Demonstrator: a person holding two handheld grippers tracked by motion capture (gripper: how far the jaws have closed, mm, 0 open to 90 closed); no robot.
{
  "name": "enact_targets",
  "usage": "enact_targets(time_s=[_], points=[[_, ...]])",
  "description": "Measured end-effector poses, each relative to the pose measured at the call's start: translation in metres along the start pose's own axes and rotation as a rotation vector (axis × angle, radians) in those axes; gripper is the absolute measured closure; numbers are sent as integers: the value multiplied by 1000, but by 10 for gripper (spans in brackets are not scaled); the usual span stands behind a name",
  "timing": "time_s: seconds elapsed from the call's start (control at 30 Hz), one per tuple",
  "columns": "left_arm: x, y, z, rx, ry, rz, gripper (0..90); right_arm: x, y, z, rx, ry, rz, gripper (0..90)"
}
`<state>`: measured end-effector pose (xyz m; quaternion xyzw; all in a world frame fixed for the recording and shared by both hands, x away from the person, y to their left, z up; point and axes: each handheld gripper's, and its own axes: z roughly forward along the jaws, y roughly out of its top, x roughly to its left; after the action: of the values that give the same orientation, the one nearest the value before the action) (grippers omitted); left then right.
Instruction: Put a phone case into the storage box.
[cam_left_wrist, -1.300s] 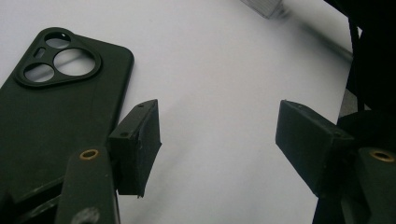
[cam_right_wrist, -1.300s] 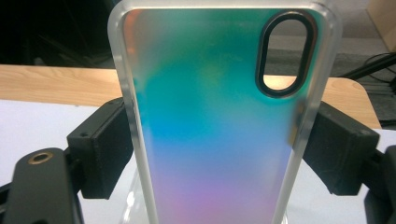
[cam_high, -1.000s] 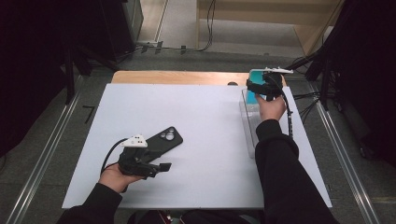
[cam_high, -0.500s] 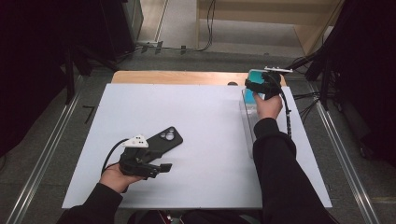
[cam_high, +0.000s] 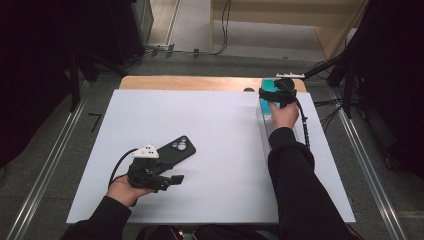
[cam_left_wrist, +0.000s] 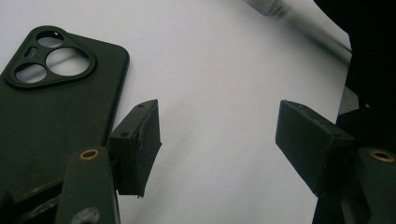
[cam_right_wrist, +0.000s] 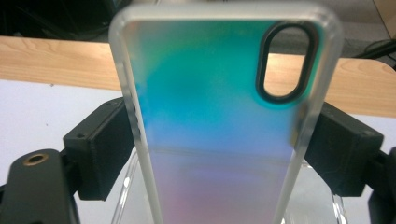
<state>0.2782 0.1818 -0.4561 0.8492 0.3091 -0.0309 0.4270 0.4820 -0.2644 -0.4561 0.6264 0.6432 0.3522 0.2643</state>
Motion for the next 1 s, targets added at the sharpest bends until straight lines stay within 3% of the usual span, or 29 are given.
enact_targets(time_s=[0.53,0.67,1.0], points=[[2,0,0,3,8,-6,311,-3,1,-3,5,23,33,96],[2,0,0,0,8,-10,311,-4,1,-9,12,42,49,96],[3,1,-1,-3,10,-18,310,-8,6,-31,3,48,39,90]])
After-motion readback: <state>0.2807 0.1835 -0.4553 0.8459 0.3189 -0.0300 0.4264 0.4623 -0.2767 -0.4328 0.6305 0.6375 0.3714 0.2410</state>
